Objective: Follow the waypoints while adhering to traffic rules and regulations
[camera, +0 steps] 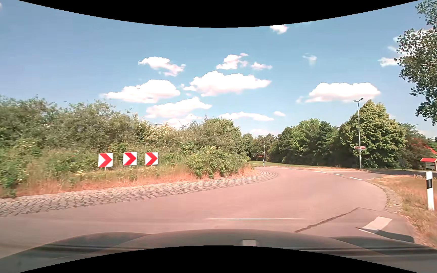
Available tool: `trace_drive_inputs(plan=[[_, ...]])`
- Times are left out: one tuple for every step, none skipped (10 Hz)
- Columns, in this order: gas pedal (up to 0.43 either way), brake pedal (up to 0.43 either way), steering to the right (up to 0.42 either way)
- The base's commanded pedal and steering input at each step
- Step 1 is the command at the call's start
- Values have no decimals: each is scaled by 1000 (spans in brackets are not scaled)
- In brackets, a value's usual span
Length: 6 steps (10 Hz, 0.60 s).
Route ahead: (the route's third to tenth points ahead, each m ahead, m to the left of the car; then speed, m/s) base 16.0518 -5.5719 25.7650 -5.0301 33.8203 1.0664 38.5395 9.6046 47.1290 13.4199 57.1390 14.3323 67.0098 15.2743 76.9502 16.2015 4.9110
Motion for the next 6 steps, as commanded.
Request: trace_drive_inputs(plan=[[8,0,224],[8,0,227],[8,0,228],[8,0,228],[39,0,228],[59,0,228]])
